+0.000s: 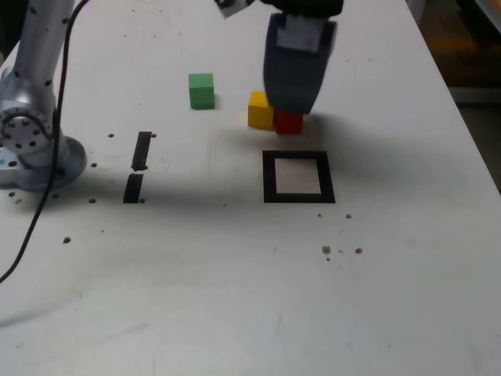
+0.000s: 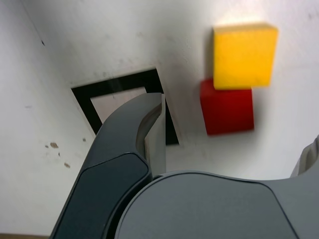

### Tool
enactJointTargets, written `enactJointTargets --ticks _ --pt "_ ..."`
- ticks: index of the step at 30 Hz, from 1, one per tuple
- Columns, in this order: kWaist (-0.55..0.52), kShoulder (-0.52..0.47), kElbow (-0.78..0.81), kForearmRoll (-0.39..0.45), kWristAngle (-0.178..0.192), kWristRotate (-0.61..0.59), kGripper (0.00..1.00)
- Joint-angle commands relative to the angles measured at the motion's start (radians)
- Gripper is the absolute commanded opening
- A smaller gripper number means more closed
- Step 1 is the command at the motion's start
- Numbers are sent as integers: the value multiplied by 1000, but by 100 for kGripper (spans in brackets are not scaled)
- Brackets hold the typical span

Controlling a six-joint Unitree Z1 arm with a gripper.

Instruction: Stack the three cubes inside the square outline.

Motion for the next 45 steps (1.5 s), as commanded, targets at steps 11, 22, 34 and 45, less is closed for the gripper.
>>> enactJointTargets --ticks 11,22,34,45 --pt "-25 9 51 -25 -47 -53 100" --pt "-4 47 77 -109 -19 -52 99" --pt "44 122 79 -169 -16 -30 97" --pt "59 126 65 -191 -42 -31 69"
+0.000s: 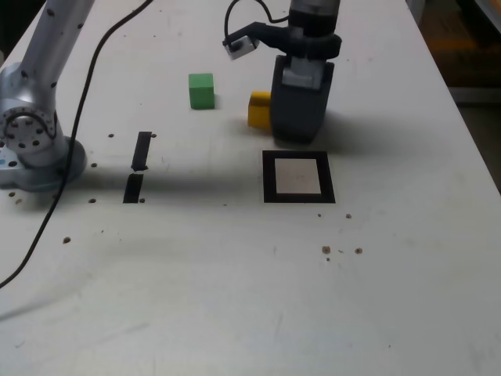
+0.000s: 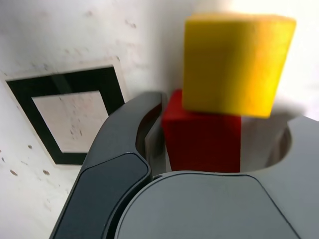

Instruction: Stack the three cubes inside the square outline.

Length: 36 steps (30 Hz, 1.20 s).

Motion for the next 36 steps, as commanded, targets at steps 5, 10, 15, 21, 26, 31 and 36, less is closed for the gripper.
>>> enactJointTargets --ticks 5,10,15,21,26,31,36 --pt "2 5 3 -23 -2 -8 54" --pt "4 4 9 -30 2 -9 49" --pt "4 1 14 -20 21 -9 39" --pt "0 -27 -28 36 62 -8 22" --pt "-28 -48 -92 89 95 34 16" --pt "-87 -86 -118 112 102 139 15" --pt "-154 -113 -104 142 103 327 15"
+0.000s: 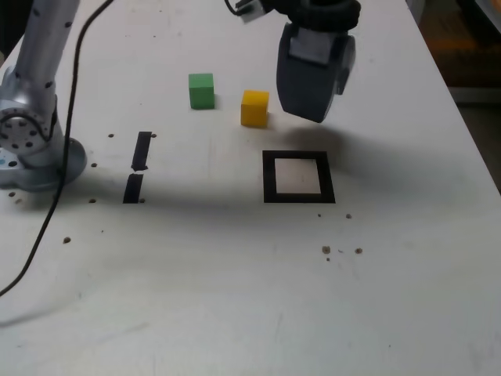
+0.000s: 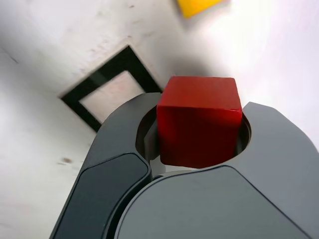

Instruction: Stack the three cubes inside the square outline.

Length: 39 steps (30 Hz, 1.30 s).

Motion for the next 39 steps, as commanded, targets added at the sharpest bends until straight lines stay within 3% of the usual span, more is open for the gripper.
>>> enactJointTargets --ticks 1,7,13,18,23,39 --pt "-25 -3 8 8 1 82 15" --pt "-128 29 -4 0 7 316 15" --pt "-204 49 -4 3 14 439 15" --pt "-213 27 63 -3 19 491 15" --pt "-211 12 132 -60 25 521 15" --pt "-279 44 213 -177 12 526 16"
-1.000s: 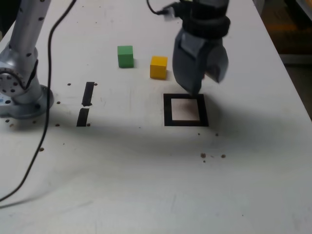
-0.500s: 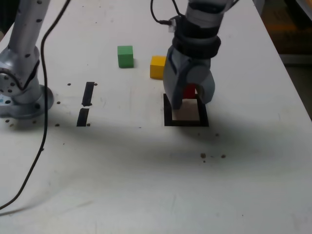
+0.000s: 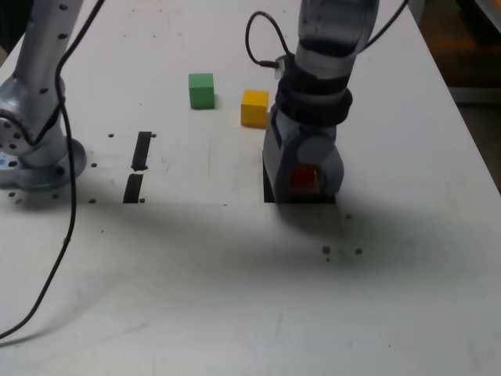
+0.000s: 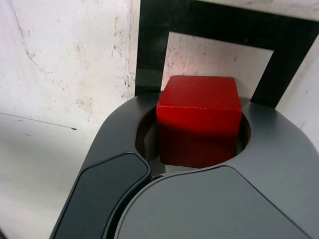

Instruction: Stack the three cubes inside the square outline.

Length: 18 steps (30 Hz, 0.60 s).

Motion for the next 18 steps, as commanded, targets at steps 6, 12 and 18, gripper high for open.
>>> enactJointTargets --ticks 6,12,18 --pt "-6 14 4 -2 0 -1 23" --pt "-5 11 -5 17 11 -1 40" --pt "2 15 -8 19 31 8 57"
